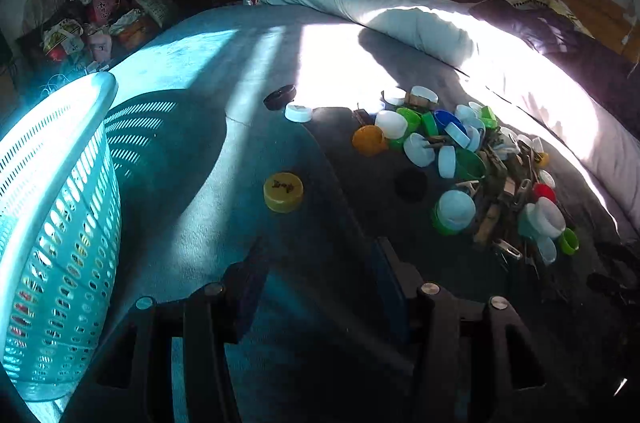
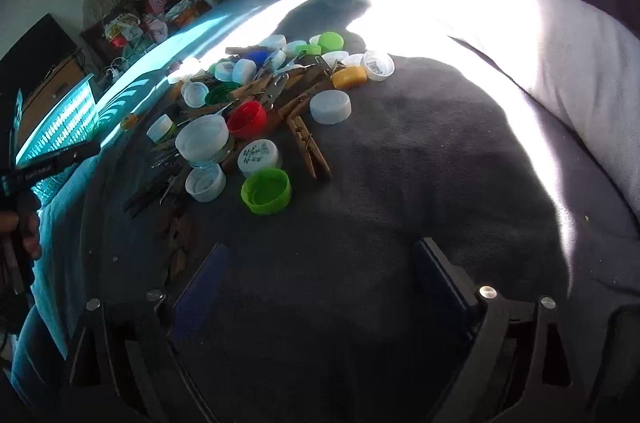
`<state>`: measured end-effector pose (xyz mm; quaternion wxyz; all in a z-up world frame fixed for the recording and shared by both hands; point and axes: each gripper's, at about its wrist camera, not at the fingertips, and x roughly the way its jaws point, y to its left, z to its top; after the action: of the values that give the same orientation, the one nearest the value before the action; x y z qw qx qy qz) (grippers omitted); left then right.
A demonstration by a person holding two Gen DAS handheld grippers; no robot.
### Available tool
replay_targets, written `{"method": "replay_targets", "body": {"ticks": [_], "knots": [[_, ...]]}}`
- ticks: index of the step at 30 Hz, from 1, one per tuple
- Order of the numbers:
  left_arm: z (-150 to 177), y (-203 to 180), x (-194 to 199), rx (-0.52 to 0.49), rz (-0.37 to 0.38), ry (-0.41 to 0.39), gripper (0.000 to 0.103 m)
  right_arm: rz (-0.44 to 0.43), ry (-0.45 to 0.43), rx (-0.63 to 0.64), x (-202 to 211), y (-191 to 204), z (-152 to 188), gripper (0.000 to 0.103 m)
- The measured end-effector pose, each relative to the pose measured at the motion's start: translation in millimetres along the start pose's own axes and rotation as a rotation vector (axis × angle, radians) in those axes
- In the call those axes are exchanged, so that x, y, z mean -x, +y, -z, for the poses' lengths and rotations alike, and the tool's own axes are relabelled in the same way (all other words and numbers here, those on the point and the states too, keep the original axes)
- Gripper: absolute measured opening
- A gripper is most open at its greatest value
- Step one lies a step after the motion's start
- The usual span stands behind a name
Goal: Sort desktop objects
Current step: 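Grasp the yellow printed cap with the left tool while the right tool grasps a white printed cap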
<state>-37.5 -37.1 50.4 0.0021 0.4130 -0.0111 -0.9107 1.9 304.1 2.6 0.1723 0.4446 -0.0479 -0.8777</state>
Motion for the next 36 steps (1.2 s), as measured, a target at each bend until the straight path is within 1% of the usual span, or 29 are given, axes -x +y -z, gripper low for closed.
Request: {"method": "replay_targets", "body": {"ticks": [1, 3, 5, 9, 12, 13, 14, 15, 16, 18, 20, 22, 24, 26, 28, 31, 33, 36], "knots": [[-6.9, 1.2, -5.4, 0.002, -0.01, -0.015, 0.054, -0.003, 0.002, 0.014, -1.6, 1.8, 0.5, 0.103], [-19.6, 6.9, -18.0, 0.024, -0.026, -0.025, 0.054, -0.007, -0.003, 0.021, -3.0, 2.8, 0.8, 0.103], [-28.4, 15.4, -32.8, 0.052, -0.058, -0.011, 0.054, -0.017, -0.017, 0.014, -2.2, 1.1, 2.6, 0.103], [-27.6, 28.7, -59.7, 0.1, -0.064, 0.053, 0.054, -0.03, -0.035, 0.003, 0.2, -1.6, 5.3, 0.103], [-24.6, 27.8, -66.8, 0.097, -0.058, 0.061, 0.054, -0.048, -0.037, -0.01, 0.8, -4.5, 5.5, 0.103], [-24.3, 27.4, -66.3, 0.095, -0.055, 0.057, 0.048, -0.054, -0.039, -0.015, 1.0, -5.4, 5.4, 0.103], [-23.5, 27.1, -64.8, 0.094, -0.051, 0.049, 0.031, -0.058, -0.045, -0.02, 2.2, -6.1, 5.5, 0.103], [-23.6, 26.6, -63.2, 0.093, -0.046, 0.043, 0.03, -0.047, -0.067, -0.031, 5.6, -7.7, 6.1, 0.091], [-23.1, 25.3, -61.7, 0.089, -0.035, 0.038, 0.03, -0.046, -0.088, -0.05, 9.8, -10.4, 6.5, 0.072], [-18.5, 22.5, -60.2, 0.074, -0.014, 0.033, 0.03, -0.072, -0.1, -0.111, 13.2, -21.5, 3.0, 0.053], [-15.2, 18.5, -59.9, 0.056, -0.021, 0.027, 0.03, -0.065, -0.125, -0.153, 14.6, -32.5, -10.6, 0.052], [-16.1, 15.5, -64.4, 0.053, -0.027, 0.028, 0.031, -0.004, -0.147, -0.138, 10.1, -39.6, -34.1, 0.052], [-16.6, 15.4, -65.5, 0.058, -0.021, 0.028, 0.031, 0.042, -0.137, -0.135, -6.6, -49.9, -61.9, 0.052], [-15.9, 17.1, -65.7, 0.068, -0.008, 0.03, 0.031, 0.053, -0.13, -0.138, -23.7, -61.0, -86.2, 0.052], [-15.8, 16.7, -69.7, 0.075, -0.001, 0.034, 0.031, 0.038, -0.108, -0.129, -43.0, -65.7, -107.4, 0.052], [-15.6, 17.2, -71.9, 0.086, 0.011, 0.033, 0.031, -0.004, -0.076, -0.148, -68.2, -68.4, -127.7, 0.052], [-15.7, 18.5, -72.1, 0.091, 0.016, 0.032, 0.031, -0.021, -0.057, -0.162, -81.6, -67.5, -134.2, 0.052], [-15.7, 19.3, -72.7, 0.098, 0.022, 0.03, 0.031, -0.014, -0.047, -0.155, -92.7, -64.1, -135.2, 0.052]]}}
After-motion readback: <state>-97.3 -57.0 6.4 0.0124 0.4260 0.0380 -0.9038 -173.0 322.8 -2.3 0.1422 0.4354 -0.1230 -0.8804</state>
